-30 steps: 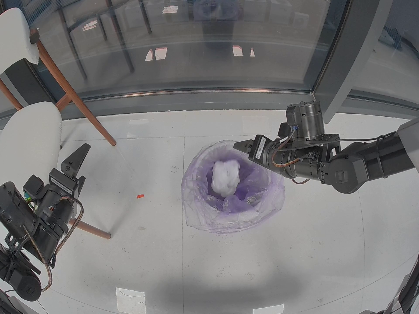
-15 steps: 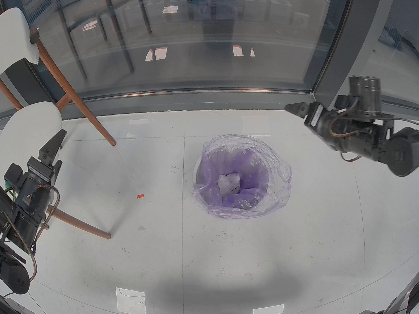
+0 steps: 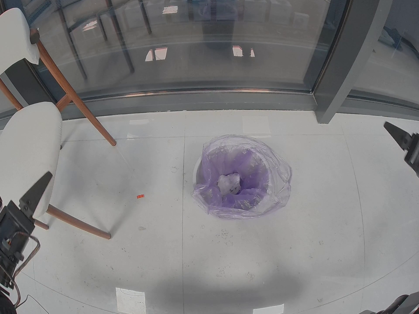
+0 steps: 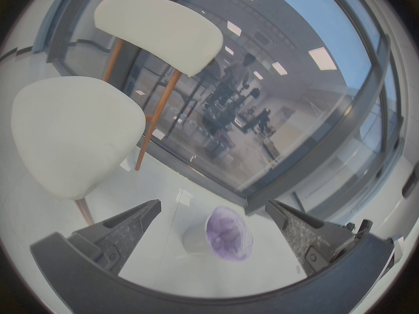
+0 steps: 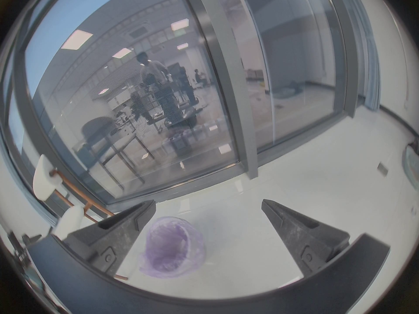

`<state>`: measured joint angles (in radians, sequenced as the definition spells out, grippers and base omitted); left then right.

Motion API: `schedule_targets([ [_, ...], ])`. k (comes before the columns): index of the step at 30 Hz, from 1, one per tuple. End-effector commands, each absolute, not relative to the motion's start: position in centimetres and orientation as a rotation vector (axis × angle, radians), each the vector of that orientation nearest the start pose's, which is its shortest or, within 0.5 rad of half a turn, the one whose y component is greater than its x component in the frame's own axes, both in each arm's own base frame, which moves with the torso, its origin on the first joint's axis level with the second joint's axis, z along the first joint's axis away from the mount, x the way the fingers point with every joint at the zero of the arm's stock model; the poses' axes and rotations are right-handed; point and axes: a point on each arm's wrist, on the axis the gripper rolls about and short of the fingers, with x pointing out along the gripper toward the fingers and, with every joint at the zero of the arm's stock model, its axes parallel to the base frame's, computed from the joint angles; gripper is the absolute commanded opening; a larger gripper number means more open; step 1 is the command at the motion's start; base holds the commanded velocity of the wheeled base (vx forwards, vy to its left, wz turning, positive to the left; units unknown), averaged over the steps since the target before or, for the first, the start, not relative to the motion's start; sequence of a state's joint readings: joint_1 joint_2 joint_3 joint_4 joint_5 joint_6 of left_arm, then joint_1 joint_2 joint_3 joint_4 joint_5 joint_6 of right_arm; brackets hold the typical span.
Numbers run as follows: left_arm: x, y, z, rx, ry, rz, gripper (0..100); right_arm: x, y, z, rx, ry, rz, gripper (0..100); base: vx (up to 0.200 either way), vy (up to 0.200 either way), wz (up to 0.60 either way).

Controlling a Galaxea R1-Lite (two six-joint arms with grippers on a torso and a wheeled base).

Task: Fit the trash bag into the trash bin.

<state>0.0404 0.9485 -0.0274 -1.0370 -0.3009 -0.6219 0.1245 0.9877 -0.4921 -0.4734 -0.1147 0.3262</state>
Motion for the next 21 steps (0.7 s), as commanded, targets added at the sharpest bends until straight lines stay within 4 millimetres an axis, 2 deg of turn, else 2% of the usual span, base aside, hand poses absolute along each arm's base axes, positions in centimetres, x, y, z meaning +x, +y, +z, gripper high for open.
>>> schedule_targets([
  [1, 0.9, -1.0, 13.3, -0.353, -0.092, -0.432, 100, 1.7, -0.2, 15.9, 0.095, -0.199, -0.044, 100, 0.0, 0.0, 0.0],
  [2, 0.5, -1.0, 12.9, -0.348, -0.086, -0.432, 100, 1.3, -0.2, 15.2, 0.085, -0.203, -0.045, 100, 0.0, 0.0, 0.0],
  [3, -1.1, -1.1, 11.0, -0.317, -0.061, -0.433, 100, 0.2, -0.2, 12.8, 0.046, -0.192, -0.051, 100, 0.0, 0.0, 0.0],
  [5, -1.7, -1.1, 9.6, -0.275, -0.027, -0.419, 100, -0.7, -0.3, 11.4, 0.034, -0.15, -0.06, 100, 0.0, 0.0, 0.0],
  [6, -1.8, -1.0, 8.2, -0.163, 0.078, -0.331, 100, -2.3, -0.3, 7.9, 0.028, 0.009, -0.088, 100, 0.0, 0.0, 0.0],
  [7, -1.7, -0.9, 8.3, -0.12, 0.079, -0.268, 100, -2.7, -0.2, 7.4, 0.033, 0.089, -0.089, 100, 0.0, 0.0, 0.0],
  [8, -1.7, -0.7, 8.3, -0.119, 0.072, -0.199, 100, -2.8, -0.1, 8.0, 0.063, 0.06, -0.076, 100, 0.0, 0.0, 0.0],
  [11, -1.6, -0.4, 8.3, -0.141, 0.046, -0.074, 100, -2.2, -0.1, 7.4, 0.053, 0.034, -0.033, 100, 0.0, 0.0, 0.0],
  [13, -1.6, -0.1, 8.3, -0.13, 0.035, 0.076, 100, -2.2, -0.1, 7.6, 0.027, 0.013, -0.029, 100, 0.0, 0.0, 0.0],
  [15, -1.6, 0.1, 8.1, -0.074, 0.046, 0.168, 100, -2.2, -0.1, 7.6, 0.029, 0.016, -0.029, 100, 0.0, 0.0, 0.0],
  [17, -1.6, 0.1, 8.1, -0.053, 0.056, 0.164, 100, -2.2, -0.1, 7.6, 0.027, 0.021, -0.028, 100, 0.0, 0.0, 0.0],
  [21, -1.6, -0.1, 7.6, -0.002, 0.103, 0.046, 100, -2.2, -0.1, 7.6, 0.024, 0.017, -0.025, 100, 0.0, 0.0, 0.0],
])
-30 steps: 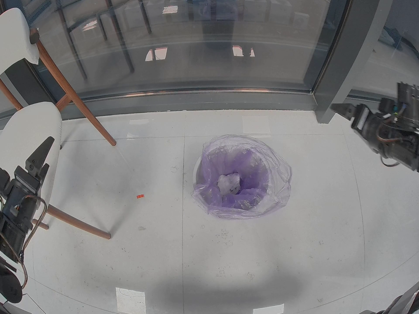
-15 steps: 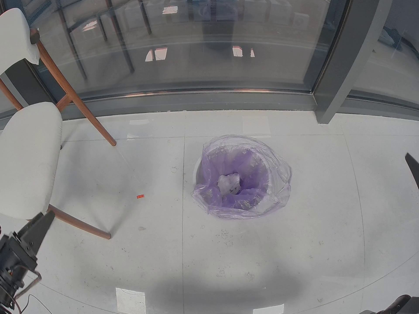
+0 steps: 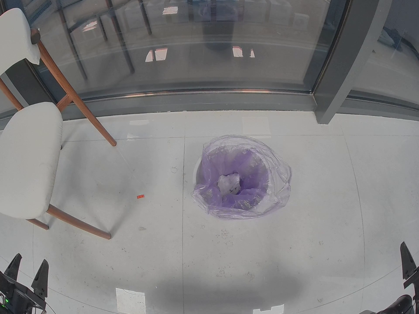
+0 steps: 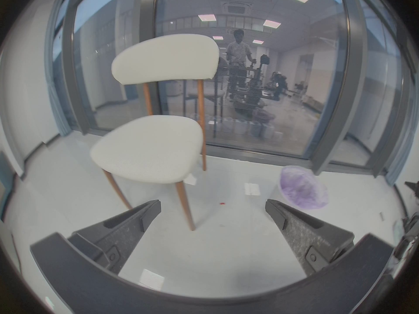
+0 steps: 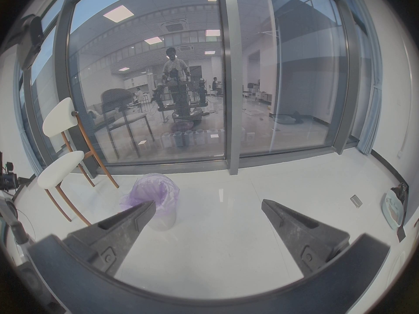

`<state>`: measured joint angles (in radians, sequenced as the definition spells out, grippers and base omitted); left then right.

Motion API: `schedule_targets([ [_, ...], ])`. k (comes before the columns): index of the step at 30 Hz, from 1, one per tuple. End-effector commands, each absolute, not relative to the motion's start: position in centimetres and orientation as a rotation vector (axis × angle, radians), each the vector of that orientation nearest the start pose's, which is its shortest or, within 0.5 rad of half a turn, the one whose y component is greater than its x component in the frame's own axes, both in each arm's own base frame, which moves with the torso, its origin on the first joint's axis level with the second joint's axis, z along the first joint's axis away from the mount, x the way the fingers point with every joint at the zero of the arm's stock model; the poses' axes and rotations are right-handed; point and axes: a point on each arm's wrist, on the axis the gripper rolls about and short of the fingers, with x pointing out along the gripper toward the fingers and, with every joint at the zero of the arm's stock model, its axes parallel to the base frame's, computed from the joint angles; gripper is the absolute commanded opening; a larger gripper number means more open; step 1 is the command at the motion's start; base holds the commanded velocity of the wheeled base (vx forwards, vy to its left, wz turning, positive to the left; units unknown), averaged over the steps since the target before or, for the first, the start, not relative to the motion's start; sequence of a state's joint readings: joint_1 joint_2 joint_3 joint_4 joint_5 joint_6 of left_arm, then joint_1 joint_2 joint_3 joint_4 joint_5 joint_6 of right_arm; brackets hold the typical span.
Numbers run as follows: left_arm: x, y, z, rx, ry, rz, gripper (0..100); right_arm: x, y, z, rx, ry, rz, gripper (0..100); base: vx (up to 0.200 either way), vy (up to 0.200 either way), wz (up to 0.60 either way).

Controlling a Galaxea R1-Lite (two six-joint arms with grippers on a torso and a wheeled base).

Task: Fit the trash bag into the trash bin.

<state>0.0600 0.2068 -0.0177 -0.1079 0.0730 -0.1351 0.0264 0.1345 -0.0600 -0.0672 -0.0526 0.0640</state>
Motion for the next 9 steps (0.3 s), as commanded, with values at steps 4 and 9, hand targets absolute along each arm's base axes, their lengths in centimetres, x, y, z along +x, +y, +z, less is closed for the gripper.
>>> schedule_targets([
  [4, -1.66, 0.08, 7.65, -0.001, 0.087, -0.037, 100, -2.18, -0.07, 7.59, 0.018, 0.017, -0.026, 100, 0.0, 0.0, 0.0],
  [9, -2.08, 0.0, 7.56, -0.003, 0.031, 0.011, 100, -2.18, -0.07, 7.59, 0.018, 0.017, -0.026, 100, 0.0, 0.0, 0.0],
])
